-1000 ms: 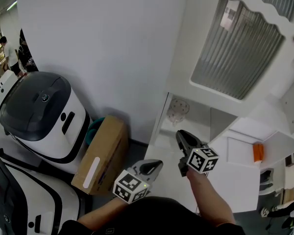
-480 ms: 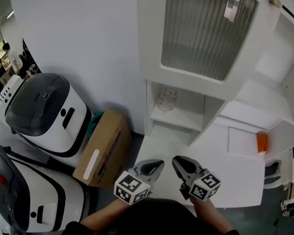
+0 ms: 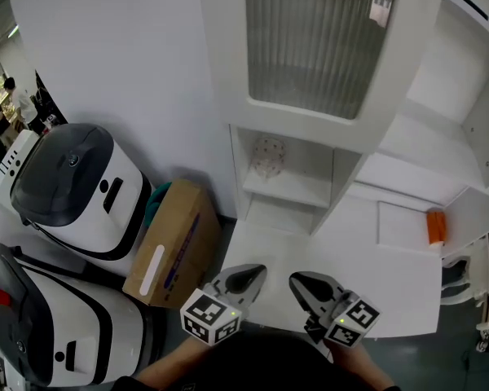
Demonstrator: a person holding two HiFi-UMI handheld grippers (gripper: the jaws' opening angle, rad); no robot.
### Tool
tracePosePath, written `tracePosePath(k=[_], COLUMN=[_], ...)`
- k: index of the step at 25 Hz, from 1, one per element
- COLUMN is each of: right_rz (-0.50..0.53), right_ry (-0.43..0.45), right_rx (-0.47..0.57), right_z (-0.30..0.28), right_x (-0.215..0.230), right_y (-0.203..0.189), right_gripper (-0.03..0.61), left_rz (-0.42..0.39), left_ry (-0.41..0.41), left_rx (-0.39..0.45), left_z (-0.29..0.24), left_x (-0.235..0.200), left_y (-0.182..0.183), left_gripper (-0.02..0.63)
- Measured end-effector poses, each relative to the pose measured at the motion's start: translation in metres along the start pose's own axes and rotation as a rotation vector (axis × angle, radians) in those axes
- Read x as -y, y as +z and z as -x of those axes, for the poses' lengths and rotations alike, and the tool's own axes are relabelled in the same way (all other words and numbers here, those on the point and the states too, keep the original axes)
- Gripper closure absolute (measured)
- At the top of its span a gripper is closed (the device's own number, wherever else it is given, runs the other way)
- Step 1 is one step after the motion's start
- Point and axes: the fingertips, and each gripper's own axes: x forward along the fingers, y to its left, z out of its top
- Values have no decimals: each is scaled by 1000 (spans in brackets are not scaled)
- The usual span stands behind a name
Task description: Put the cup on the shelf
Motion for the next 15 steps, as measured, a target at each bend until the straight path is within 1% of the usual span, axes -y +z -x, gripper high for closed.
tracePosePath(k=[3,5,9,15], right_rz=[22,43,64,94], right_ry=[-77,-107,-121,-108], right_rx=[66,91,91,90], right_z=[2,1,-7,-22], right_x=[-1,-4,-12,-17], right_y=[20,30,34,38], right_gripper=[558,561,561,561], left_rz=[-24,-41,-59,-57], left_ry=[-18,-22,-37,-50], left_rx=[10,33,79,91], left_z=[7,12,22,23], left_x=[-11,-19,-25,-27], left_y=[10,22,40,41], left_gripper=[611,611,611,611])
